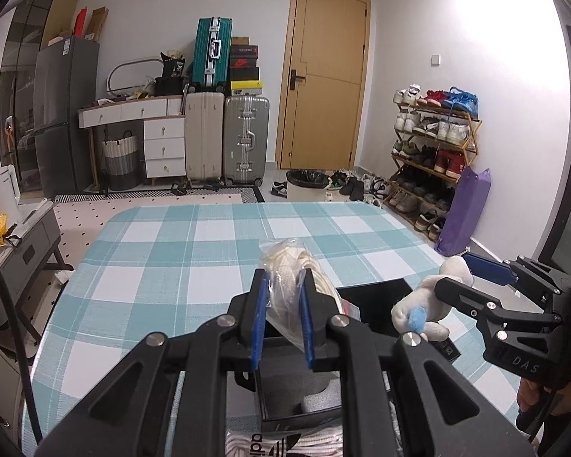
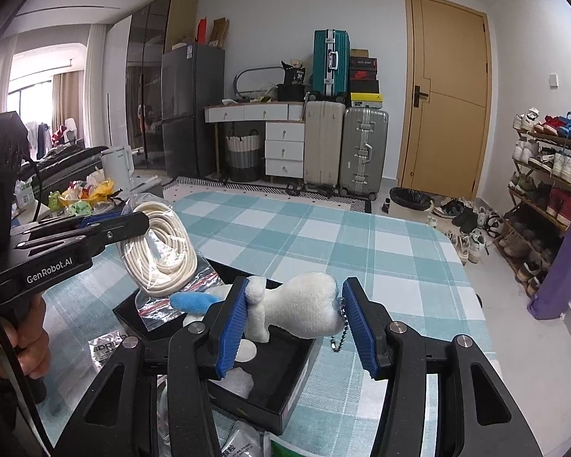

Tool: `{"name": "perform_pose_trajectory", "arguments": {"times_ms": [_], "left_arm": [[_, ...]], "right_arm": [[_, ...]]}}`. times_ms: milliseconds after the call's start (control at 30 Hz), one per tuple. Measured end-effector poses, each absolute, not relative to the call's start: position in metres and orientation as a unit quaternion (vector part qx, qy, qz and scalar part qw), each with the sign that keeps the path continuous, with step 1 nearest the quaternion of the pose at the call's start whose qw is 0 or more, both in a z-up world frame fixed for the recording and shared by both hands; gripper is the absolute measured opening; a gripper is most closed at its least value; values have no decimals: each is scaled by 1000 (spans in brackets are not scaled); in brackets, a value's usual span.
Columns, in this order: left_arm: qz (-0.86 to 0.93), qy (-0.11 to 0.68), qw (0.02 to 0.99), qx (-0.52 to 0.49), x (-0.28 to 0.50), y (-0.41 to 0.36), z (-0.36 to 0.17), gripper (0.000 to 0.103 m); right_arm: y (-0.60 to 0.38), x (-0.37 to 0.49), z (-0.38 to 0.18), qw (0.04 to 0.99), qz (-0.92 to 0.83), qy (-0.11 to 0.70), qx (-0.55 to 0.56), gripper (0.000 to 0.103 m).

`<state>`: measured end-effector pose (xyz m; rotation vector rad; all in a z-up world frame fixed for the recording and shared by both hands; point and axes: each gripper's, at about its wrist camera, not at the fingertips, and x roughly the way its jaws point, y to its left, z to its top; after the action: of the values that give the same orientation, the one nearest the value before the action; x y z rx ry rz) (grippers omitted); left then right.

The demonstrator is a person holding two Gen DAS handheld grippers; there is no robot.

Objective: Organize soft objects
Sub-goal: 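Lower the rope bag and plush toy into the black box and open both grippers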

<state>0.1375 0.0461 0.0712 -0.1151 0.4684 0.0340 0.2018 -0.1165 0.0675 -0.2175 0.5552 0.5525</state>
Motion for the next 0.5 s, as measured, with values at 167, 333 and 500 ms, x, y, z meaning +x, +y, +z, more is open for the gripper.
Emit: {"name": "perform_pose_trajectory", "arguments": {"times_ms": [167,333,500], "left_arm": [[14,241,969,-44,147,41,65,14],[11,251,967,-40,151,38,57,14],[10,261,965,-26,153,33,50,14]], "right_arm": [[-104,210,54,916,262,269,-140,51],[-94,212,41,909,268,274,-162,51],[-87,212,29,904,268,274,-190,51]]}}
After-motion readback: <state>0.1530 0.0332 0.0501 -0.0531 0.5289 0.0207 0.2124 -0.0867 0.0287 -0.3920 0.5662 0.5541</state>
